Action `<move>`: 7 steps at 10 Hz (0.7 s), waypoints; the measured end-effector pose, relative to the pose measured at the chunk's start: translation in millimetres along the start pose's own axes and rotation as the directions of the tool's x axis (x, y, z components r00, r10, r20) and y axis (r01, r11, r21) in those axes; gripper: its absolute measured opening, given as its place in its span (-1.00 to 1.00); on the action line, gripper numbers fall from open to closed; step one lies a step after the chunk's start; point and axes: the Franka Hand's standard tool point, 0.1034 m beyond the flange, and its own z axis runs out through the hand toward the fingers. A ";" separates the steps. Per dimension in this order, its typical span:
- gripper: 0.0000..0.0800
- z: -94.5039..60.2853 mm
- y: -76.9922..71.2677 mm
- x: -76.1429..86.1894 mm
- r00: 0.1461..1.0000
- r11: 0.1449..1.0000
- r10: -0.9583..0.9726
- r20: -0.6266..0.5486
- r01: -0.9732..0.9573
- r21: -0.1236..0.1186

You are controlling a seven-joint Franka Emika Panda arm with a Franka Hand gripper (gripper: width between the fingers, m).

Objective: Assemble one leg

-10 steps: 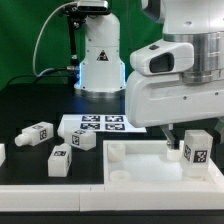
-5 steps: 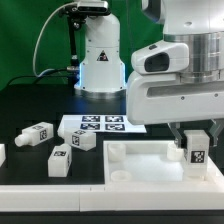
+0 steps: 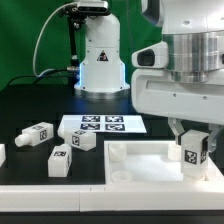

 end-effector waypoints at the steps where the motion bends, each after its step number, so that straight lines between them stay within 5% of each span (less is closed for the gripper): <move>1: -0.29 0.6 -0.1 -1.2 0.983 0.983 0.181 0.005 -0.181 0.000; 4: -0.29 0.6 0.5 -0.4 0.948 0.948 0.318 0.020 -0.318 0.003; 5: -0.14 0.7 -0.2 -1.3 0.962 0.962 0.273 0.017 -0.273 0.007; 6: 0.33 2.7 -1.1 -6.3 0.991 0.991 0.131 0.012 -0.131 0.012; 7: 0.33 3.0 -1.4 -7.5 0.997 0.997 -0.072 0.011 0.072 0.014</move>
Offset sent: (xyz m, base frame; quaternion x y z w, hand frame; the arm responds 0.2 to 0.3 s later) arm 0.0000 0.0000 0.0000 0.0000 0.0000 0.0000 1.0000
